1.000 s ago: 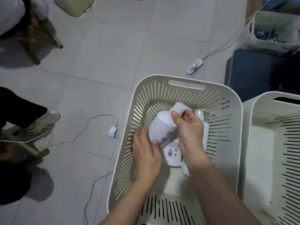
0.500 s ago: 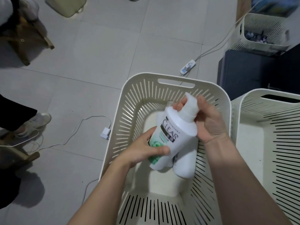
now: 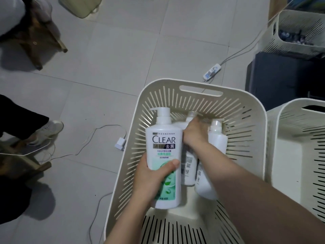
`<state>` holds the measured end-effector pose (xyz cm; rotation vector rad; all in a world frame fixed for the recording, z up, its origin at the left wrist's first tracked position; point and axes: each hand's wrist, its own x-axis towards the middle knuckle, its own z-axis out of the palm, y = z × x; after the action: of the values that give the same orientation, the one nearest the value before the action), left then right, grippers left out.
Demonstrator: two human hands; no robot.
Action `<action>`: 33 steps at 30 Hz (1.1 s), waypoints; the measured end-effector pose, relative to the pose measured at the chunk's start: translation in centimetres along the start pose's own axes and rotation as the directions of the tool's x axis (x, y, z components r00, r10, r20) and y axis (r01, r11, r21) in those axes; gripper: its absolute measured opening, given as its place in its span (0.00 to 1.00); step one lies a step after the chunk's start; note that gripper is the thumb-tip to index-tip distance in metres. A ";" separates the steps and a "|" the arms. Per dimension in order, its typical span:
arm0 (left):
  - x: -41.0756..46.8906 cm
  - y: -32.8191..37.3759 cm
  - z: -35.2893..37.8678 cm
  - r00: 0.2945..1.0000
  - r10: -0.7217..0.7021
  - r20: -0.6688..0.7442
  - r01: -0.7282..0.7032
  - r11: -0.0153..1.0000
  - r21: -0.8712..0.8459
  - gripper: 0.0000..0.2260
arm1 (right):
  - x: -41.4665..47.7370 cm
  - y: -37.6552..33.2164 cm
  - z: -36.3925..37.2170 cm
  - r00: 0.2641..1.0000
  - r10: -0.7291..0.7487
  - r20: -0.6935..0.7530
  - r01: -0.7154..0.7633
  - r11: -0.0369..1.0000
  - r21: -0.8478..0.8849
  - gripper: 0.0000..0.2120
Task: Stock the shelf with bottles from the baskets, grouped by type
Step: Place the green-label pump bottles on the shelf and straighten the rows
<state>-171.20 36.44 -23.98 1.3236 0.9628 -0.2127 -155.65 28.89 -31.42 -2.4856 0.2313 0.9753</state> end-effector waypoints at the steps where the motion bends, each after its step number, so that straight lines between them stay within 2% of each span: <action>1: -0.2 0.0 -0.1 1.000 0.012 0.004 -0.012 1.000 0.013 0.20 | 0.0 -0.2 0.6 0.999 0.002 -0.037 -0.003 0.999 -0.051 0.29; 2: -0.4 0.0 -0.1 1.000 0.025 0.003 -0.025 1.000 0.012 0.20 | -0.1 -0.4 0.9 0.996 -0.009 -0.091 0.001 0.996 -0.092 0.24; 4: -0.9 0.0 -0.3 0.999 0.044 -0.006 -0.044 0.999 -0.021 0.21 | -0.5 -0.6 1.2 0.983 -0.058 -0.176 0.028 0.986 -0.164 0.21; 6: -1.4 0.1 -0.6 0.999 0.047 0.000 -0.047 0.998 -0.045 0.23 | -0.6 -0.6 1.4 0.986 -0.096 -0.134 0.078 0.988 -0.134 0.21; 9: -2.2 0.4 -1.2 0.998 0.053 0.023 -0.051 0.997 -0.059 0.27 | -1.7 0.7 1.3 0.982 -0.187 0.026 0.184 0.979 0.084 0.33; 11: -2.8 0.7 -1.5 0.997 0.058 0.052 -0.054 0.995 -0.078 0.28 | -3.0 1.8 0.6 0.963 -0.245 0.109 0.200 0.927 0.316 0.39; 13: -3.4 0.9 -1.7 0.994 0.070 0.087 -0.063 0.995 -0.081 0.26 | -3.9 2.3 0.5 0.941 -0.263 0.213 0.163 0.904 0.396 0.29; 15: -3.8 1.2 -1.7 0.991 0.078 0.112 -0.070 0.994 -0.079 0.26 | -3.9 2.2 1.3 0.950 -0.244 0.195 0.185 0.943 0.277 0.14; 17: -4.2 1.3 -1.7 0.989 0.083 0.118 -0.074 0.994 -0.079 0.27 | -4.0 2.3 2.7 0.963 -0.233 0.139 0.216 0.969 0.123 0.09; 19: -4.5 1.5 -1.7 0.990 0.089 0.106 -0.080 0.993 -0.084 0.28 | -4.7 2.9 4.7 0.945 -0.323 0.049 0.322 0.946 0.024 0.06; 21: -4.7 1.5 -1.9 0.990 0.100 0.098 -0.092 0.993 -0.075 0.28 | -7.6 4.0 6.3 0.930 -0.365 -0.044 0.362 0.930 -0.056 0.21; 22: -4.8 1.5 -2.1 0.990 0.102 0.098 -0.095 0.992 -0.077 0.28 | -8.4 4.7 7.5 0.934 -0.342 -0.097 0.335 0.938 -0.089 0.25; 24: -4.9 1.6 -2.4 0.990 0.100 0.096 -0.090 0.991 -0.099 0.27 | -9.2 5.3 8.7 0.963 -0.271 0.015 0.269 0.946 -0.179 0.32; 25: -4.9 1.7 -2.5 0.991 0.098 0.094 -0.088 0.990 -0.107 0.26 | -9.0 5.8 9.6 0.967 -0.256 0.005 0.254 0.953 -0.164 0.34; 28: -4.8 2.2 -2.6 0.990 0.096 0.102 -0.084 0.990 -0.115 0.23 | -10.2 4.9 8.1 0.975 -0.209 -0.079 0.215 0.973 0.087 0.33; 29: -4.7 2.3 -2.6 0.991 0.093 0.100 -0.081 0.989 -0.120 0.22 | -10.9 4.2 7.0 0.963 -0.215 -0.162 0.239 0.961 0.141 0.35; 30: -4.6 2.4 -2.6 0.991 0.091 0.098 -0.079 0.989 -0.125 0.22 | -11.3 3.5 5.9 0.943 -0.249 -0.220 0.274 0.957 0.091 0.38; 31: -4.6 2.5 -2.6 0.991 0.092 0.098 -0.079 0.989 -0.123 0.21 | -11.2 3.0 4.9 0.947 -0.294 -0.129 0.303 0.951 0.057 0.43; 32: -4.5 2.6 -2.7 0.990 0.096 0.103 -0.084 0.989 -0.120 0.20 | -11.5 3.0 4.3 0.967 -0.248 -0.051 0.251 0.967 0.053 0.48; 33: -4.5 2.8 -2.6 0.989 0.101 0.110 -0.088 0.989 -0.118 0.18 | -11.3 3.5 4.4 0.979 -0.202 -0.040 0.203 0.979 0.027 0.49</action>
<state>-173.49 37.85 -18.69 1.2363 0.8005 -0.1582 -167.67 27.78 -27.78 -2.4434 0.0040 0.8355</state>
